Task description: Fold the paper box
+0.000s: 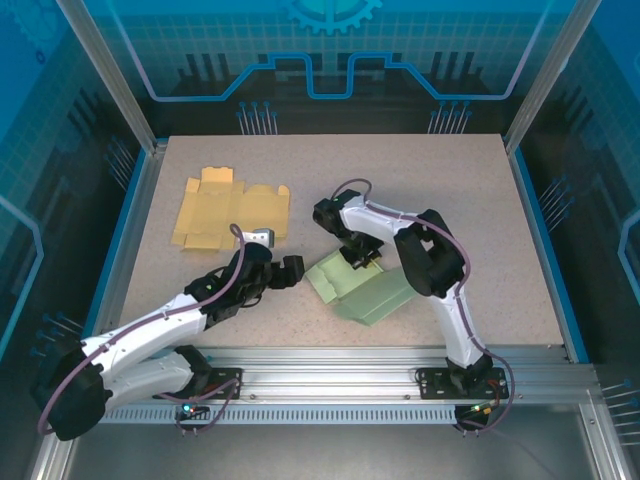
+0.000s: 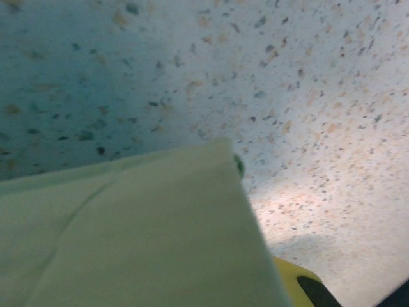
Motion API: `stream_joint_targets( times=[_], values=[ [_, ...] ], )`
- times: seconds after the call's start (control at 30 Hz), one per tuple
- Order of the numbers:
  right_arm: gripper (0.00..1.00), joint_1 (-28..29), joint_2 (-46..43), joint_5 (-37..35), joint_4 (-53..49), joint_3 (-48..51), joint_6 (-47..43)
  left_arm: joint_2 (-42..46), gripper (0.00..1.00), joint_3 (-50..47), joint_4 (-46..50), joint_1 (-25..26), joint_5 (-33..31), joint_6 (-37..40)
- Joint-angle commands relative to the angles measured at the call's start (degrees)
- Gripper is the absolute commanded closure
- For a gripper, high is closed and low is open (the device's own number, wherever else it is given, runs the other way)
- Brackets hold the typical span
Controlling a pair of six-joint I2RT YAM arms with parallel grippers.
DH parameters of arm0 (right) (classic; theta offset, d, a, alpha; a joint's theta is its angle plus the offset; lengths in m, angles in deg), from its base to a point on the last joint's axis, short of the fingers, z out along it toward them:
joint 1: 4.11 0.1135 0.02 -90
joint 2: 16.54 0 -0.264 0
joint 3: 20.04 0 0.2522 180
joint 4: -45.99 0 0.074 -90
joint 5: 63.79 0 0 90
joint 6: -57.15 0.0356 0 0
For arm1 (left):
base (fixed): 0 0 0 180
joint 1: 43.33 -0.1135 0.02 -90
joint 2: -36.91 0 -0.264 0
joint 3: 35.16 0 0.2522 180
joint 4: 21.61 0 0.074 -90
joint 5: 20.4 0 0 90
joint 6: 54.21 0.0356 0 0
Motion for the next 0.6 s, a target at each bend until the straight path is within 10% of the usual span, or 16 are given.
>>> stream_joint_targets(
  times=[0.0, 0.4, 0.57],
  values=[
    [1.00, 0.78, 7.76, -6.39, 2.18, -0.64, 3.11, -0.44, 0.10, 0.29, -0.76, -0.64, -1.37, 1.57],
    [0.99, 4.18, 13.08, -7.94, 5.22, -2.70, 3.74, -4.53, 0.10, 2.01, -1.32, -0.69, -1.60, 2.44],
    [0.59, 4.11, 3.97, -9.12, 5.44, -1.21, 1.86, -5.90, 0.10, 3.26, 0.55, -0.84, -1.93, 3.87]
  ],
)
